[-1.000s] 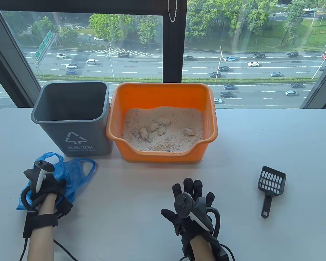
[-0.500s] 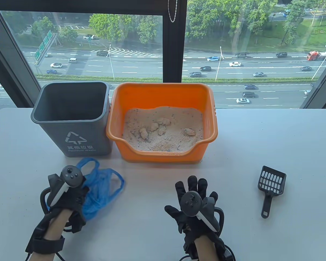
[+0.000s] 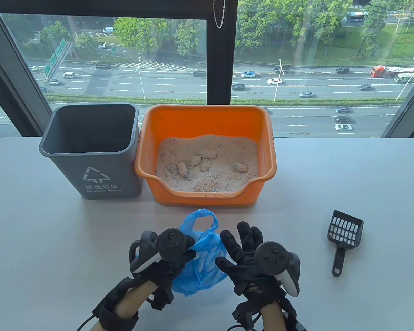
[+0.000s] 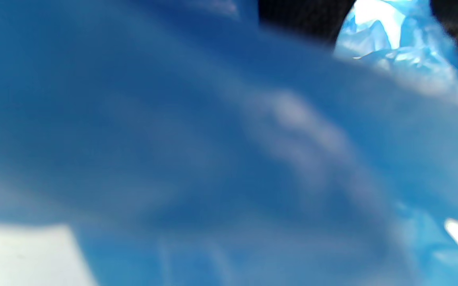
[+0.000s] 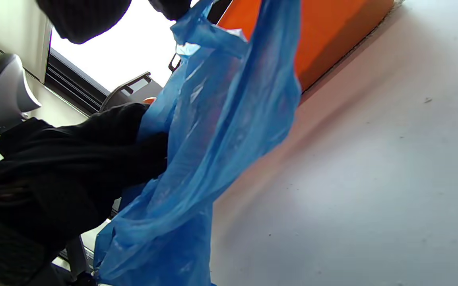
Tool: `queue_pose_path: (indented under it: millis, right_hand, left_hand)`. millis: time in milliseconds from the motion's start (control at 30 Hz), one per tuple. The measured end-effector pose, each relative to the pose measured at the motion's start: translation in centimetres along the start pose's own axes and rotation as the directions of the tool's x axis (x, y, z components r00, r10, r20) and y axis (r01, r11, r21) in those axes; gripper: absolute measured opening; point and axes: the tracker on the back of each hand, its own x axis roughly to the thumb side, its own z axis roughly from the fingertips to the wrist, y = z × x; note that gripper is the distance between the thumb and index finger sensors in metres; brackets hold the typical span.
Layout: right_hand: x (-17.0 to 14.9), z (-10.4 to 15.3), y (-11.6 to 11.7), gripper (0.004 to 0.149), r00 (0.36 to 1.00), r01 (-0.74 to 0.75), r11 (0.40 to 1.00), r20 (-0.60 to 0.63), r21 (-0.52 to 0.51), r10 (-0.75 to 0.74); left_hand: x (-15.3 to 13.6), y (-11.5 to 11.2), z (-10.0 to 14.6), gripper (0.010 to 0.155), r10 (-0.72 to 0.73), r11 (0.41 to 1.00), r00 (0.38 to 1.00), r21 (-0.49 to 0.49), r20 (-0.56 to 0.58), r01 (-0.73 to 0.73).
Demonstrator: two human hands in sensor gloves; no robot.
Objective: Scoop cat litter
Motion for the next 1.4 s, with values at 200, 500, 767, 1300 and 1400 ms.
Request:
queue_pose_path:
  millis: [200,500,767,1300,1400]
  right_hand:
    - [-0.2,-0.9,1.8,0.055,0.999,-0.030,0.990,-0.025,0.138,0.033]
    - [0.0,-2.4,5.9,0.048,0.998,-0.014,0.952,-0.058,0.305,0.033]
    - [-0.9,-2.5,4.3,0.047,0.828,-0.509,0.861,-0.278,-0.010,0.486]
    - [-0.1,-1.9,1.6,0.060,0.768,-0.614,0.774,-0.345,-0.154,0.540]
    - [0.2,-1.7,1.7,0.056,0.793,-0.591,0.786,-0.308,-0.180,0.526]
  left_hand:
    - [-2.4,-2.5,0.6,0.042,0.093,0.995,0.996,-0.036,-0.010,-0.093]
    - [-4.1,-1.2,1.6,0.045,0.383,0.921,0.921,0.049,0.071,-0.387]
    - [-8.6,0.9,2.4,0.041,0.602,0.783,0.798,0.220,-0.034,-0.582]
    - [-2.9,6.6,6.1,0.063,0.187,0.961,0.982,0.213,-0.025,-0.177]
    - [1.7,4.7,5.4,0.067,0.031,0.998,0.992,0.057,0.126,-0.038]
